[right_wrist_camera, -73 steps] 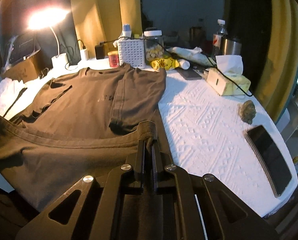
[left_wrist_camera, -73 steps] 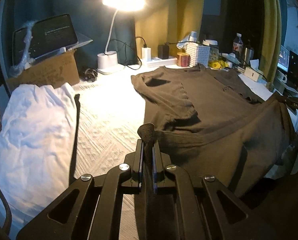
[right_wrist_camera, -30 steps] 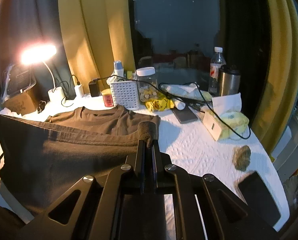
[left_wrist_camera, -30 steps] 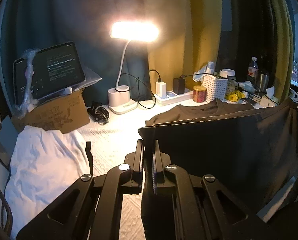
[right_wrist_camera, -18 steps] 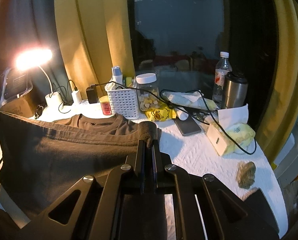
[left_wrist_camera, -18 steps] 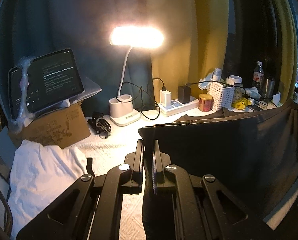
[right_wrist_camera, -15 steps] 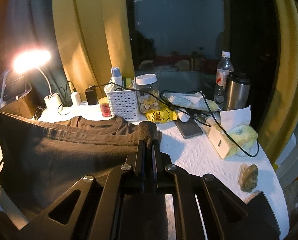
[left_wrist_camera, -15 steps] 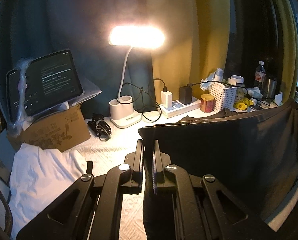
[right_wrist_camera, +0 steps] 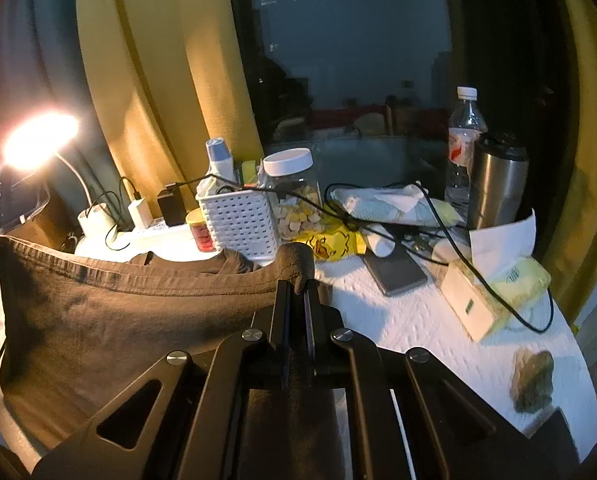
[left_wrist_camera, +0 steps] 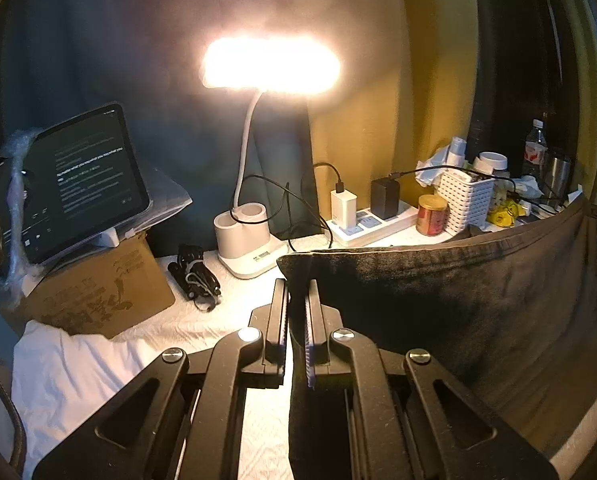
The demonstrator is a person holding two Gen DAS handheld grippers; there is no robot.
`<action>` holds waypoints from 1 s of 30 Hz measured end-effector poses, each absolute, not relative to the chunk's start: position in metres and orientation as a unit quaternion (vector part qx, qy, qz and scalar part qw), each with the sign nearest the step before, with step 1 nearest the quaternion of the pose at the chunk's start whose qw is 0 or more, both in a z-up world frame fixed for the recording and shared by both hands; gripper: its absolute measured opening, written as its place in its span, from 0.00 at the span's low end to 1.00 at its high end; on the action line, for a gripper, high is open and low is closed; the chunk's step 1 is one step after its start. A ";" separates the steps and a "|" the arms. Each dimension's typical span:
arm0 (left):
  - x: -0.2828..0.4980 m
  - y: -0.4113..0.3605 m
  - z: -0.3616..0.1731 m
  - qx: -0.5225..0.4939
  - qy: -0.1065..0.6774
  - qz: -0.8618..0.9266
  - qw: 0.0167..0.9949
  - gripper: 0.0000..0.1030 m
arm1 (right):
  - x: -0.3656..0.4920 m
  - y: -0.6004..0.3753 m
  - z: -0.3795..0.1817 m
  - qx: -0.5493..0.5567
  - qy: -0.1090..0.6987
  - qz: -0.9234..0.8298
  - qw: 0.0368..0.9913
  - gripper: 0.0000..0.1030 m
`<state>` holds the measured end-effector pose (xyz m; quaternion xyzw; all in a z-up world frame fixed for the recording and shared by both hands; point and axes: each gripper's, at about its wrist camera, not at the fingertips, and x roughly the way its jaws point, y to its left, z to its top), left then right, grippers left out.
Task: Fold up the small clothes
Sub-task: 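Lift the hem with both tools and carry it over toward the collar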
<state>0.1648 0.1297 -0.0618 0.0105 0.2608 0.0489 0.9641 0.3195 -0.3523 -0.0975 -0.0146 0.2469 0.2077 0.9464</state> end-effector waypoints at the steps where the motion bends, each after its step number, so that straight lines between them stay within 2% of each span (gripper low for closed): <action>1: 0.170 0.131 -0.062 0.010 0.260 0.049 0.964 0.05 | 0.322 -0.352 -0.097 -0.015 0.245 0.207 0.947 0.07; 25: 0.255 0.149 -0.051 0.021 0.229 0.046 0.972 0.05 | 0.415 -0.316 -0.081 -0.052 0.223 0.205 0.951 0.07; 30: 0.274 0.150 -0.061 0.027 0.240 0.047 0.969 0.05 | 0.435 -0.309 -0.093 -0.064 0.231 0.193 0.951 0.07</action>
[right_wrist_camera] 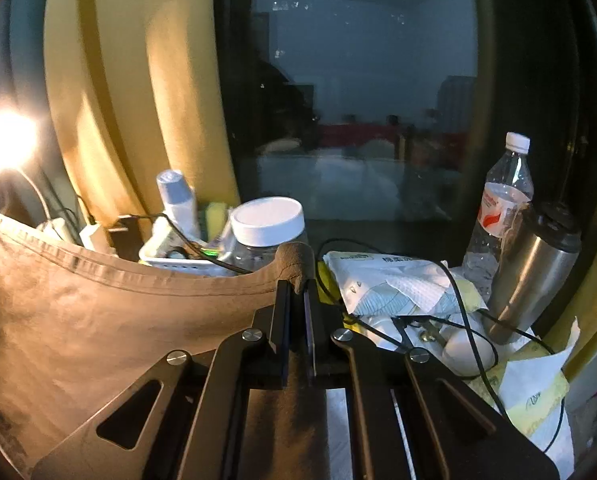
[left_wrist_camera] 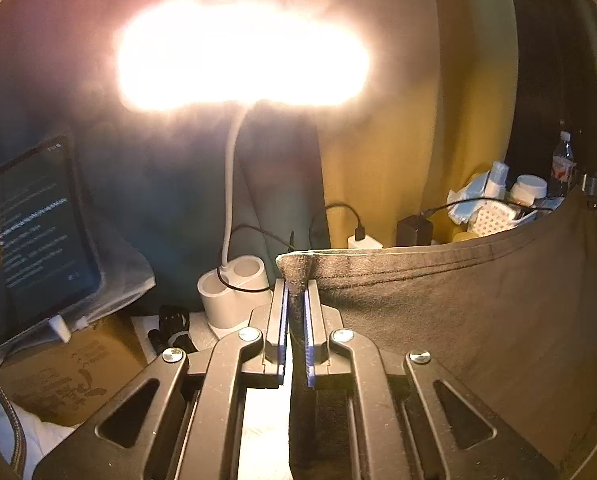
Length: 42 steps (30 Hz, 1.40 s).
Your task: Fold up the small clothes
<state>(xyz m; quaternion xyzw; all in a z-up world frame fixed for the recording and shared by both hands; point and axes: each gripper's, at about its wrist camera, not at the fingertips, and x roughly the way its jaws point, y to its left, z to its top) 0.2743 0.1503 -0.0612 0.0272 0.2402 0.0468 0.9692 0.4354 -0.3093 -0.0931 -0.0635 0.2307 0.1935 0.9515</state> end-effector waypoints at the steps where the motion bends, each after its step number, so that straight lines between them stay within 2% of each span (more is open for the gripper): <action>1: 0.279 0.150 -0.066 0.027 0.246 0.047 0.968 0.05 | 0.440 -0.309 -0.099 -0.062 0.236 0.192 0.951 0.07; 15: 0.318 0.151 -0.132 0.043 0.337 0.067 0.938 0.06 | 0.474 -0.301 -0.155 -0.090 0.293 0.125 0.944 0.07; 17: 0.322 0.154 -0.137 0.034 0.353 0.071 0.932 0.08 | 0.475 -0.305 -0.156 -0.083 0.300 0.133 0.941 0.19; 18: 0.323 0.156 -0.140 0.031 0.360 0.076 0.929 0.08 | 0.474 -0.306 -0.156 -0.081 0.299 0.134 0.941 0.29; 20: 0.325 0.160 -0.143 0.032 0.372 0.092 0.923 0.10 | 0.470 -0.307 -0.154 -0.084 0.295 0.134 0.942 0.32; 21: 0.325 0.162 -0.144 0.031 0.375 0.097 0.921 0.13 | 0.468 -0.306 -0.153 -0.085 0.294 0.135 0.942 0.32; 22: 0.323 0.166 -0.144 0.026 0.378 0.102 0.920 0.24 | 0.466 -0.307 -0.152 -0.085 0.294 0.135 0.942 0.32; 23: 0.321 0.169 -0.144 0.020 0.378 0.105 0.920 0.42 | 0.464 -0.307 -0.151 -0.085 0.294 0.135 0.942 0.32; 25: 0.312 0.173 -0.139 0.006 0.368 0.110 0.923 0.54 | 0.457 -0.310 -0.149 -0.086 0.295 0.134 0.942 0.32; 42: 0.212 0.165 -0.131 -0.040 0.372 0.093 0.923 0.54 | 0.357 -0.362 -0.142 -0.068 0.311 0.113 0.941 0.32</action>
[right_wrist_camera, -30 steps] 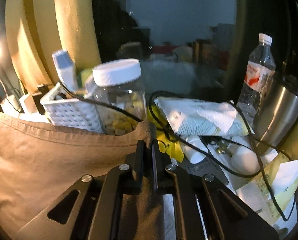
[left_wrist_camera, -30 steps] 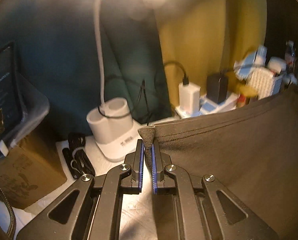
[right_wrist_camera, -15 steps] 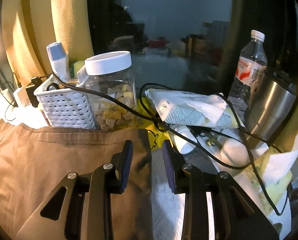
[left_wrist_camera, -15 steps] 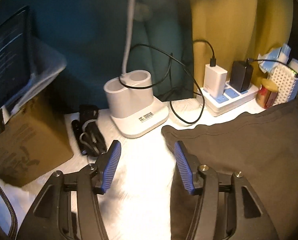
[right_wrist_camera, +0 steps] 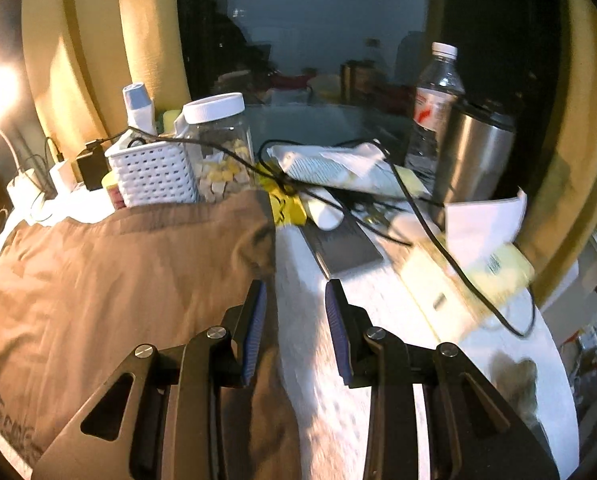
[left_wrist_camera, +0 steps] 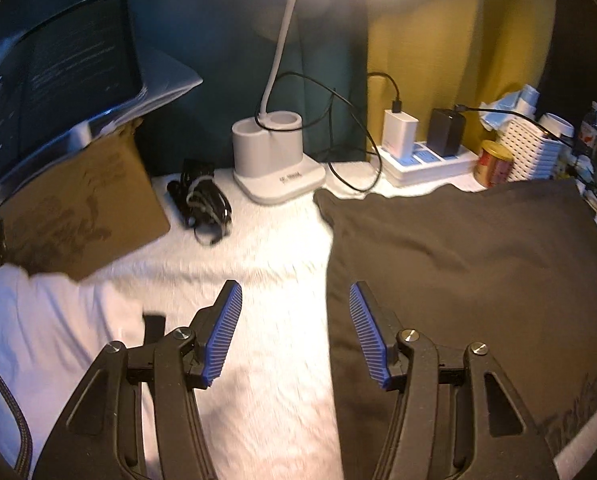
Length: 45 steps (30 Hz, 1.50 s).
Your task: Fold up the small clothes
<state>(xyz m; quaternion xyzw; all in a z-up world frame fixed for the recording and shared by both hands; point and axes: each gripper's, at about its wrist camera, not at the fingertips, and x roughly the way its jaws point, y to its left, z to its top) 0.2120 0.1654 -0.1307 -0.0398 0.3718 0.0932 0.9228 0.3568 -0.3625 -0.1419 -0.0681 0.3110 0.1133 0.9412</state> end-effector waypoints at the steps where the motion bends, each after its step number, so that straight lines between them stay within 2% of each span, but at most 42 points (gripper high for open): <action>1: 0.206 0.164 -0.131 -0.043 0.372 0.091 0.923 0.55 | 0.350 -0.366 -0.142 -0.067 0.312 0.113 0.941 0.32; 10: 0.157 0.135 -0.154 -0.065 0.398 0.057 0.913 0.55 | 0.301 -0.402 -0.160 -0.054 0.344 0.116 0.930 0.34; 11: 0.151 0.133 -0.156 -0.069 0.402 0.053 0.911 0.55 | 0.296 -0.405 -0.164 -0.053 0.348 0.117 0.929 0.37; 13: 0.144 0.129 -0.162 -0.079 0.409 0.048 0.908 0.55 | 0.286 -0.409 -0.170 -0.045 0.354 0.122 0.926 0.55; 14: 0.139 0.127 -0.164 -0.084 0.411 0.044 0.907 0.55 | 0.281 -0.410 -0.173 -0.041 0.357 0.124 0.925 0.57; 20: 0.114 0.117 -0.168 -0.115 0.412 0.030 0.903 0.55 | 0.259 -0.412 -0.191 -0.030 0.376 0.126 0.917 0.57; 26: 0.099 0.102 -0.171 -0.070 0.414 0.024 0.907 0.55 | 0.238 -0.409 -0.205 -0.016 0.389 0.140 0.911 0.57; 33: 0.089 0.104 -0.182 -0.091 0.423 0.018 0.901 0.55 | 0.216 -0.397 -0.212 -0.040 0.389 0.151 0.908 0.56; 35: 0.088 0.103 -0.183 -0.088 0.419 0.016 0.903 0.55 | 0.211 -0.394 -0.213 -0.048 0.382 0.150 0.910 0.47; 37: 0.086 0.104 -0.183 -0.089 0.413 0.011 0.906 0.53 | 0.208 -0.394 -0.214 -0.041 0.376 0.163 0.911 0.27; 38: 0.086 0.104 -0.183 -0.091 0.410 0.007 0.907 0.42 | 0.207 -0.394 -0.214 -0.041 0.375 0.165 0.911 0.21; 39: 0.085 0.104 -0.184 -0.096 0.408 0.000 0.908 0.36 | 0.206 -0.392 -0.213 -0.046 0.373 0.168 0.911 0.16; 40: 0.085 0.105 -0.184 -0.104 0.409 -0.010 0.907 0.16 | 0.205 -0.391 -0.212 -0.050 0.372 0.170 0.911 0.13; 41: 0.084 0.105 -0.184 -0.121 0.412 -0.024 0.903 0.09 | 0.204 -0.390 -0.211 -0.054 0.370 0.170 0.912 0.11; 45: 0.078 0.099 -0.179 -0.111 0.403 -0.010 0.908 0.06 | 0.200 -0.397 -0.203 -0.055 0.361 0.172 0.915 0.07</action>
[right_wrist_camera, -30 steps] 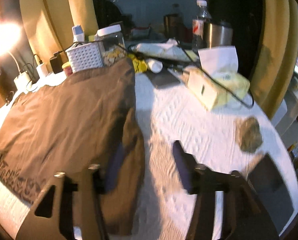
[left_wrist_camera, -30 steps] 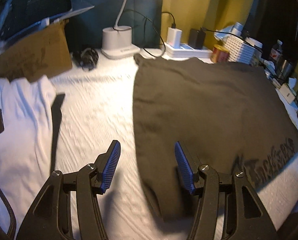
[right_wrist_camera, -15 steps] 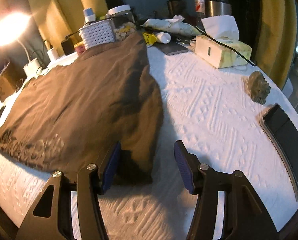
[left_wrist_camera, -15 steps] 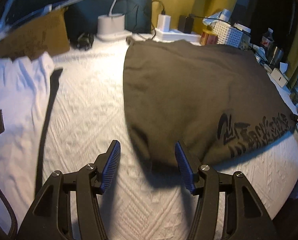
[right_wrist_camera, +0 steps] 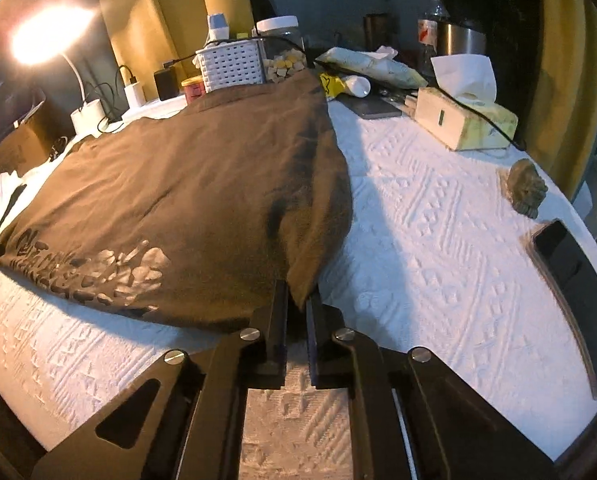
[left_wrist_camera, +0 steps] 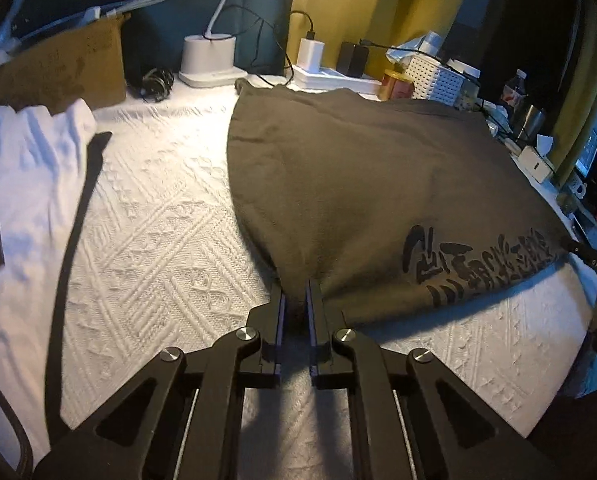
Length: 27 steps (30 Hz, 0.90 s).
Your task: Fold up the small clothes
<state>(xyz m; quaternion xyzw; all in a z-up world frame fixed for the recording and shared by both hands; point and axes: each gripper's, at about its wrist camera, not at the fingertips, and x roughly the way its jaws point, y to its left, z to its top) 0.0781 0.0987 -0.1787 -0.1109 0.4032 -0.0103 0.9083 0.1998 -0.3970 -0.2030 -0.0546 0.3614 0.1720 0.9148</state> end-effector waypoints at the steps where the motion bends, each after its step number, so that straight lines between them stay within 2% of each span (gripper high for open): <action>1: 0.076 0.098 -0.177 -0.113 0.401 -0.010 0.909 0.06 | 0.198 -0.398 -0.201 -0.056 0.359 0.172 0.915 0.07; 12: 0.045 0.081 -0.161 -0.096 0.405 -0.022 0.909 0.06 | 0.173 -0.414 -0.189 -0.072 0.344 0.160 0.922 0.07; 18: 0.025 0.078 -0.167 -0.088 0.419 -0.019 0.904 0.03 | 0.153 -0.423 -0.194 -0.077 0.349 0.153 0.921 0.07; 19: 0.023 0.077 -0.168 -0.086 0.422 -0.017 0.903 0.00 | 0.150 -0.424 -0.195 -0.076 0.350 0.153 0.921 0.07; 27: 0.009 0.084 -0.177 -0.078 0.435 0.013 0.897 0.00 | 0.142 -0.430 -0.209 -0.072 0.360 0.147 0.918 0.07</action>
